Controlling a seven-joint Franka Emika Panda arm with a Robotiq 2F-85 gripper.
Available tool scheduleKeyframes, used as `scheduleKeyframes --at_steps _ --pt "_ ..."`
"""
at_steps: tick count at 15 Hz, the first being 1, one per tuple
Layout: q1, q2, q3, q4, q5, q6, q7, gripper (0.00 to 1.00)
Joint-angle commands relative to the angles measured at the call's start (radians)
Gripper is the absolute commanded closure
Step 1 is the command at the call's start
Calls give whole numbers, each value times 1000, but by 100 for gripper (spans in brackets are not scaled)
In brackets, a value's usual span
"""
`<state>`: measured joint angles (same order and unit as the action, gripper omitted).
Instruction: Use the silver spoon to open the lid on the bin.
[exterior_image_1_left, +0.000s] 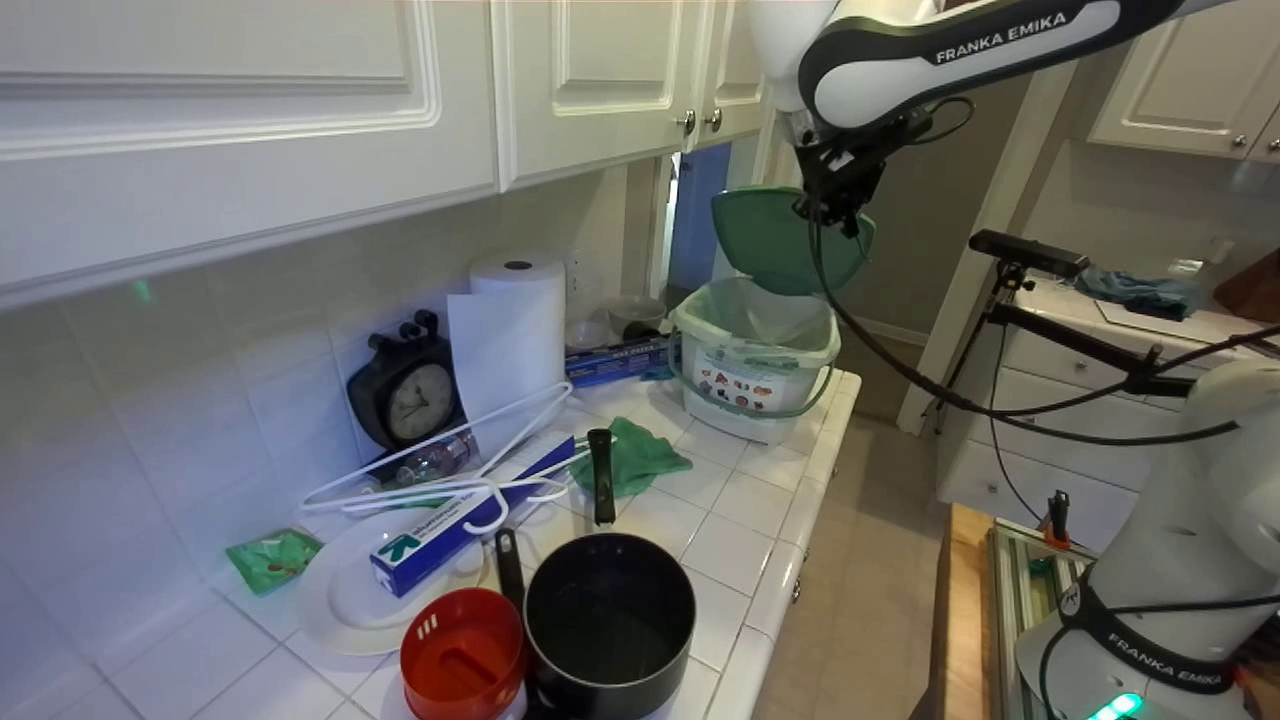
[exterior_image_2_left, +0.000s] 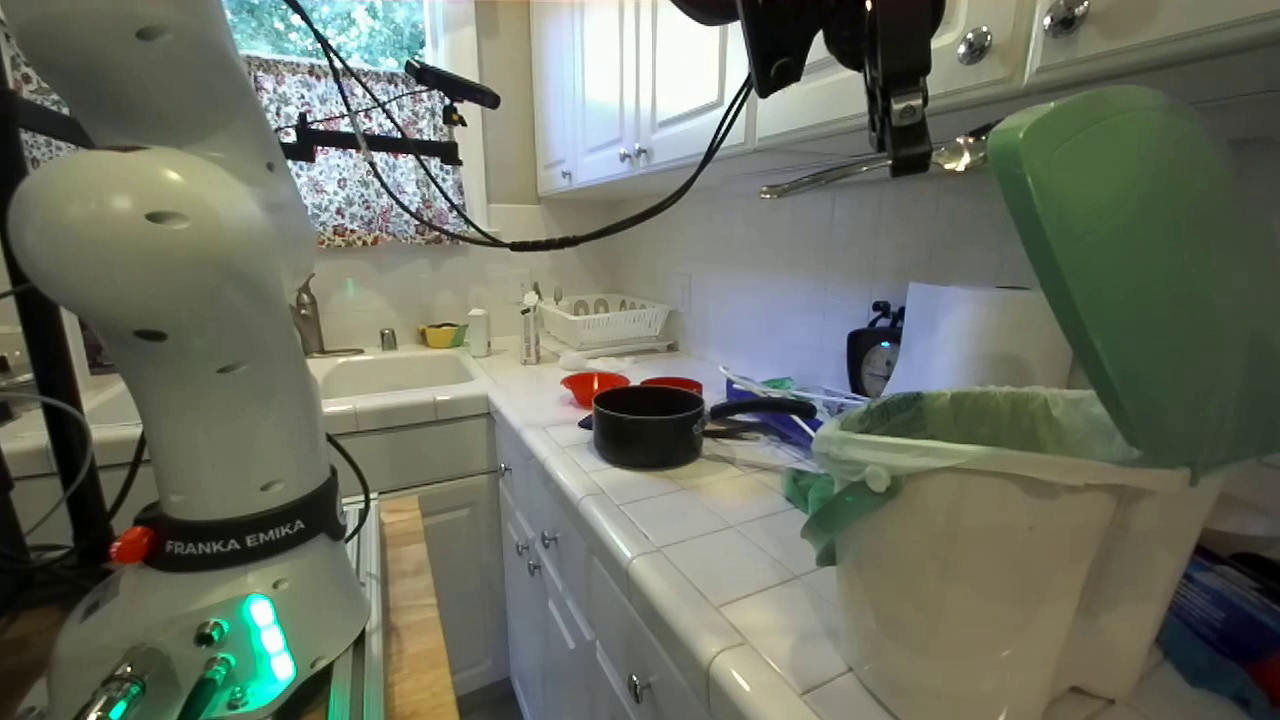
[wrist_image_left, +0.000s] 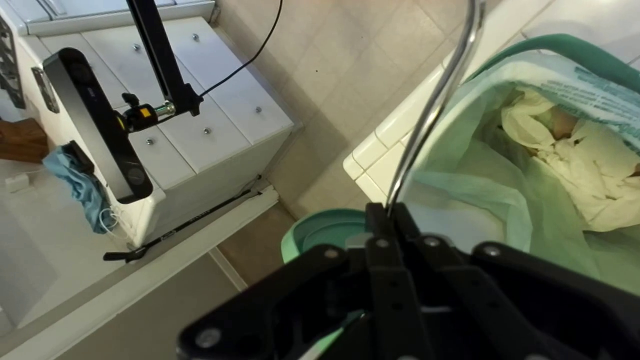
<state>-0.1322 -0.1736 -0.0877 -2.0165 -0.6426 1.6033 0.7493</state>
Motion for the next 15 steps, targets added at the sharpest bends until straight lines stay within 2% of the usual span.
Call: scheduleKeyframes --at_steps 1,15 --pt "-13 -40 -6 -29 -22 33 14 96" --pt "-39 -62 -16 -19 -20 47 15 96"
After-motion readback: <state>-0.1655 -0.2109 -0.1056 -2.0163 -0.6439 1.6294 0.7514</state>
